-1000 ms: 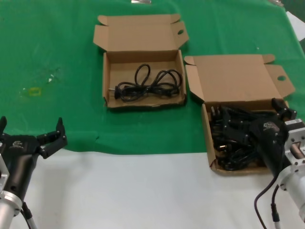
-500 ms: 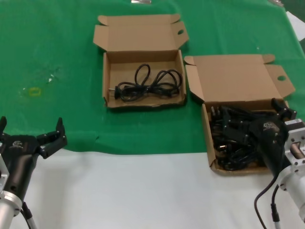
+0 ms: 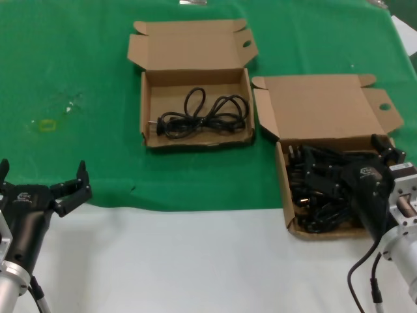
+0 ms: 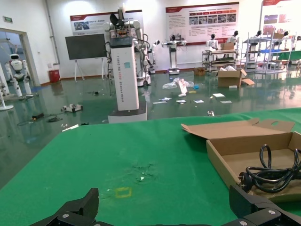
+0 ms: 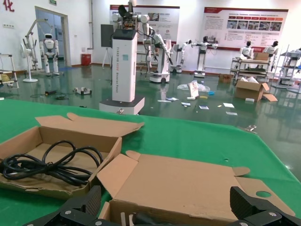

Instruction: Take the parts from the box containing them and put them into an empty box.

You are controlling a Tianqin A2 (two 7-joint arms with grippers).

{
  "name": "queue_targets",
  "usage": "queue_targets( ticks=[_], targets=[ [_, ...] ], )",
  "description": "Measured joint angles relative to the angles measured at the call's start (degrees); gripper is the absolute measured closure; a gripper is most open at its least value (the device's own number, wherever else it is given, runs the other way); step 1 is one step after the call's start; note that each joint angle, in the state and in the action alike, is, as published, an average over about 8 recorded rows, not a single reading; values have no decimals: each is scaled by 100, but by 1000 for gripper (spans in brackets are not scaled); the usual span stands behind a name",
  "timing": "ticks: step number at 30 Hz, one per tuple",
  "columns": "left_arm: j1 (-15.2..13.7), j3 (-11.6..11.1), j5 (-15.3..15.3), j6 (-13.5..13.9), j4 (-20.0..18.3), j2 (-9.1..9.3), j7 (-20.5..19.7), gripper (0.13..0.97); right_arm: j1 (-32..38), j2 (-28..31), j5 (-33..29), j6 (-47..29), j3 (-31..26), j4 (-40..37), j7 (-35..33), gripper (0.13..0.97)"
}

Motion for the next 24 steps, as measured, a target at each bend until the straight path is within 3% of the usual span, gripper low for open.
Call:
queue_targets(
  ticks=[24],
  targets=[
    [0, 0, 0, 0, 0, 0, 0, 132, 0, 0, 0, 0, 0, 0, 0, 129]
  ],
)
